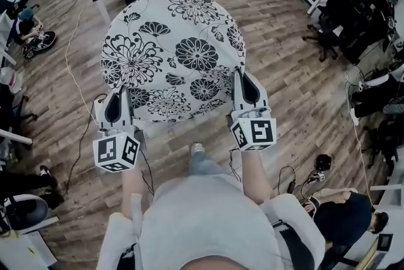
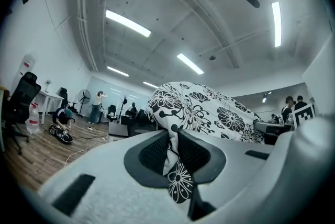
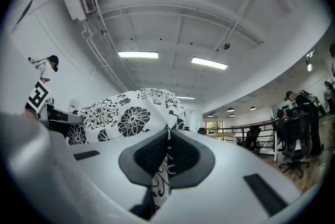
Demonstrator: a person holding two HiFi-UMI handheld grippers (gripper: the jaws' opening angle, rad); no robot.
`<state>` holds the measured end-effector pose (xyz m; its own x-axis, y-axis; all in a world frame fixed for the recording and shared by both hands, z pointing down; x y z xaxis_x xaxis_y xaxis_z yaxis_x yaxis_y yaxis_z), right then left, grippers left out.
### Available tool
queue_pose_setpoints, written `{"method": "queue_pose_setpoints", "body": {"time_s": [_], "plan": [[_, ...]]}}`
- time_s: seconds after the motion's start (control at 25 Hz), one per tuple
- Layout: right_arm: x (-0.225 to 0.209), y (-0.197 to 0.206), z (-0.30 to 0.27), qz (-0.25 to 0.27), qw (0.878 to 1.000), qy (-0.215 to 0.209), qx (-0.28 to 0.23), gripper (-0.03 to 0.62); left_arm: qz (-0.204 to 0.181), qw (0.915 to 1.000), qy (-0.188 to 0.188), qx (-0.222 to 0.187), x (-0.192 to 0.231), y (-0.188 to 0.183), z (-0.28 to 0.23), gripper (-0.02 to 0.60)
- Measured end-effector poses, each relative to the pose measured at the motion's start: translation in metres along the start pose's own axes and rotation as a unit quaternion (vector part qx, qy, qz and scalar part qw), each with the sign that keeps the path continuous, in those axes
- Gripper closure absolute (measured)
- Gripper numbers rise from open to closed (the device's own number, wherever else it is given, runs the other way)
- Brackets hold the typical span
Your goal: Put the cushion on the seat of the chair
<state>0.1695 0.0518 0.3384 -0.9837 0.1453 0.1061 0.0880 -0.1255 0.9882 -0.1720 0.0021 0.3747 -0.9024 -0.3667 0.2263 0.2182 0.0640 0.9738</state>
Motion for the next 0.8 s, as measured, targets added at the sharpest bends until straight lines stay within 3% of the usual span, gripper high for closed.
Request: {"method": "queue_pose_setpoints", "body": {"time_s": [0.6,0.8], "plan": [[-0.007,0.015,-0.006,-0.011,0.999,-0.025,-0.043,0.579,-0.026,0.9986,-0.026,-0.037,-0.007,0.006,0.005,0.546],[-0.01,0.016,-0.011,-0.023,0.999,-0.029,-0.034,0.579,-0.026,0.9989,-0.031,-0.025,-0.009,0.005,0.008,0.546]]}}
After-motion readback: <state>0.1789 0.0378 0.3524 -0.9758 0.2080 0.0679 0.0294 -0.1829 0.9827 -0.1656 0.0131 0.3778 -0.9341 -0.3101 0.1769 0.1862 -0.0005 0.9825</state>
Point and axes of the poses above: the fingertips, and each gripper's own axes: z backward along the fingers, x to its left, y out of its underside, the point moved 8 cm from there along z, backward along the fingers, and after that the axes turned 3 degrees about -y, right-handed, at the moved point
